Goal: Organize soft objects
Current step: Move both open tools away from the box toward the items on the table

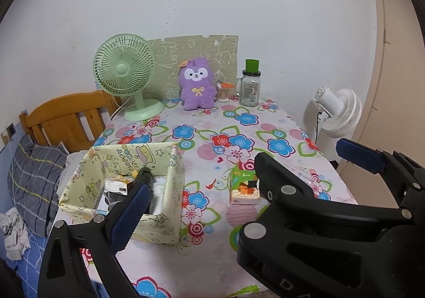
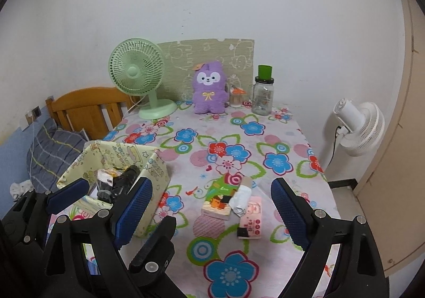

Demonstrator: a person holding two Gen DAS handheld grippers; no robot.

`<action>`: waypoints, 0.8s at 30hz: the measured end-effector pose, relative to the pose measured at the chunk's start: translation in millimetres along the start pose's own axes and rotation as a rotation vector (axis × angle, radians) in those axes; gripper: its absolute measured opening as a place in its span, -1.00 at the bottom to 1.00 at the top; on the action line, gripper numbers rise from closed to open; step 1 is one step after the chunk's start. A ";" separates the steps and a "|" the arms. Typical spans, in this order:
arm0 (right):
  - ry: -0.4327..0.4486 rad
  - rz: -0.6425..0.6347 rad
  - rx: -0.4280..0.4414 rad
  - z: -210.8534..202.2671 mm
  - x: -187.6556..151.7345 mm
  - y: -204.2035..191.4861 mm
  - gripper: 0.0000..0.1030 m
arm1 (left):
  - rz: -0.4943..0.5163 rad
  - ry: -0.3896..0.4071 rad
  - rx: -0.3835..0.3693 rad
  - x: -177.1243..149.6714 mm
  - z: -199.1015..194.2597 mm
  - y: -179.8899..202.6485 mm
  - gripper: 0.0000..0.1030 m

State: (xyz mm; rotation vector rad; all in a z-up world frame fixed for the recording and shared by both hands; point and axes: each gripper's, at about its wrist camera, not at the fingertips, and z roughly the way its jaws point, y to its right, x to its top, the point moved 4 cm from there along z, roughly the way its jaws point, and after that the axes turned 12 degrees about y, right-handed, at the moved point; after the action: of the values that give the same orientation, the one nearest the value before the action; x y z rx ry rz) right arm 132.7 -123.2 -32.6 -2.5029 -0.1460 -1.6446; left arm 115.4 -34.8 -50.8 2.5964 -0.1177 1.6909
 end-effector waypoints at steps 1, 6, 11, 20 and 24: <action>0.000 0.003 -0.002 -0.6 -0.8 1.8 0.80 | 0.004 0.000 -0.002 -0.1 0.2 3.0 0.95; -0.002 0.014 -0.013 -2.8 -4.5 15.2 0.80 | 0.016 -0.001 -0.016 -1.4 3.6 16.0 0.95; -0.017 0.024 -0.022 -1.5 -8.6 29.5 0.80 | 0.035 0.007 -0.019 -3.4 8.9 30.4 0.95; -0.030 0.027 -0.043 3.1 -17.4 54.0 0.80 | 0.028 -0.022 -0.064 -10.7 22.4 48.1 0.95; -0.043 0.032 -0.040 8.4 -22.4 64.0 0.80 | 0.025 -0.031 -0.067 -14.3 29.7 51.8 0.95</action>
State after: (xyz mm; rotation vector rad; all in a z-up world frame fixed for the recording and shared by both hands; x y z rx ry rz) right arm 141.6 -184.9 -60.6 -2.5577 -0.0776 -1.5976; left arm 132.2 -88.0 -76.3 2.5835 -0.2046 1.6258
